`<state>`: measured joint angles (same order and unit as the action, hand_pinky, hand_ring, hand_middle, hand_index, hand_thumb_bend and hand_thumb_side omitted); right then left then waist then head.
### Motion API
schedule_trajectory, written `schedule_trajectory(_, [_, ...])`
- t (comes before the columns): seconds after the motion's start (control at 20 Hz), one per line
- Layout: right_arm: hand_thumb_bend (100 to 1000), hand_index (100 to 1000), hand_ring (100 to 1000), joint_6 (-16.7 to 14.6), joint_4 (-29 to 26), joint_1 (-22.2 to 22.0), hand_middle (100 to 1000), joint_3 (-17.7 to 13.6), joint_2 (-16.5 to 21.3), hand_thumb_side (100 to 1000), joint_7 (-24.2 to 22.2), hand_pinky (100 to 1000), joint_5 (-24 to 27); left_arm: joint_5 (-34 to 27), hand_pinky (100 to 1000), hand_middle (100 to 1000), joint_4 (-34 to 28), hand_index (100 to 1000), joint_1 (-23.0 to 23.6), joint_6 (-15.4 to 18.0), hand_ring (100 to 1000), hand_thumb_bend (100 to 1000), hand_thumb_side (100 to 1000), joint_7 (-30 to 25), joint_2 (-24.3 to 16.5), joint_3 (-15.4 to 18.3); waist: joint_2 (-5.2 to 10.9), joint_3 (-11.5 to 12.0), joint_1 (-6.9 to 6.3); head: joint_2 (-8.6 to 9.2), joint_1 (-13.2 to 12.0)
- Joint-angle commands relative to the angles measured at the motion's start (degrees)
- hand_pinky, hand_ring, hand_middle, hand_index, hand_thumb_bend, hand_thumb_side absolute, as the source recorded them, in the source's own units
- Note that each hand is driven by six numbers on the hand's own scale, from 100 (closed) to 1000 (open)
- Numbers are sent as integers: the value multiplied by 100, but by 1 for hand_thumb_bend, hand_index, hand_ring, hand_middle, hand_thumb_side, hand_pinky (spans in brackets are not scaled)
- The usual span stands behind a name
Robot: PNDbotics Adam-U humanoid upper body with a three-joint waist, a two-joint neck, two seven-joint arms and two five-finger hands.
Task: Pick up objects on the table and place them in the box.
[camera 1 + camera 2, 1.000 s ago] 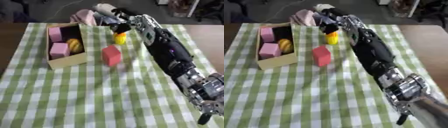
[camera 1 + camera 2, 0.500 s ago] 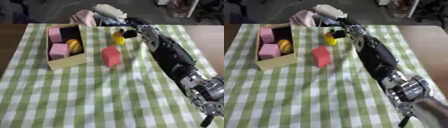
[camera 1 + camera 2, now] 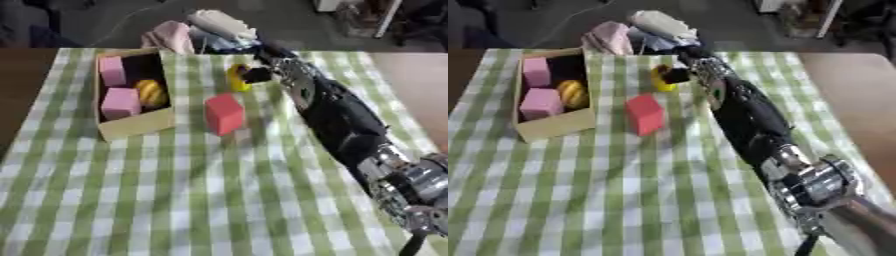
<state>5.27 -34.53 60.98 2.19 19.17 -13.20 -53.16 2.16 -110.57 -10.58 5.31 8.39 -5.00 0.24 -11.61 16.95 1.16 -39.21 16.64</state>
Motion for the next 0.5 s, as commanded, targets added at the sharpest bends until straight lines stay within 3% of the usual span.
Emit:
schedule_trajectory(0.05, [100, 952, 852, 15, -11, 99, 831, 6, 28, 629, -87, 821, -132, -9, 670, 693, -112, 743, -47, 8, 629, 361, 716, -14, -40, 11, 30, 14, -42, 76, 31])
schedule_trajectory(0.2, [100, 927, 840, 19, 35, 80, 802, 18, -24, 590, -180, 819, -232, -14, 670, 693, -112, 744, -50, 10, 629, 360, 717, -23, -36, 4, 24, 27, -41, 73, 51])
schedule_trajectory(0.4, [100, 851, 791, -13, 12, 62, 706, 38, -81, 299, -212, 800, -384, -20, 670, 693, -113, 744, -52, 11, 630, 358, 717, -32, -30, 3, 17, 37, -42, 76, 63])
schedule_trajectory(0.5, [100, 793, 745, -4, -28, 56, 631, 44, -103, 247, -153, 779, -465, -25, 670, 693, -115, 744, -52, 12, 630, 357, 718, -36, -29, 0, 17, 38, -44, 73, 68])
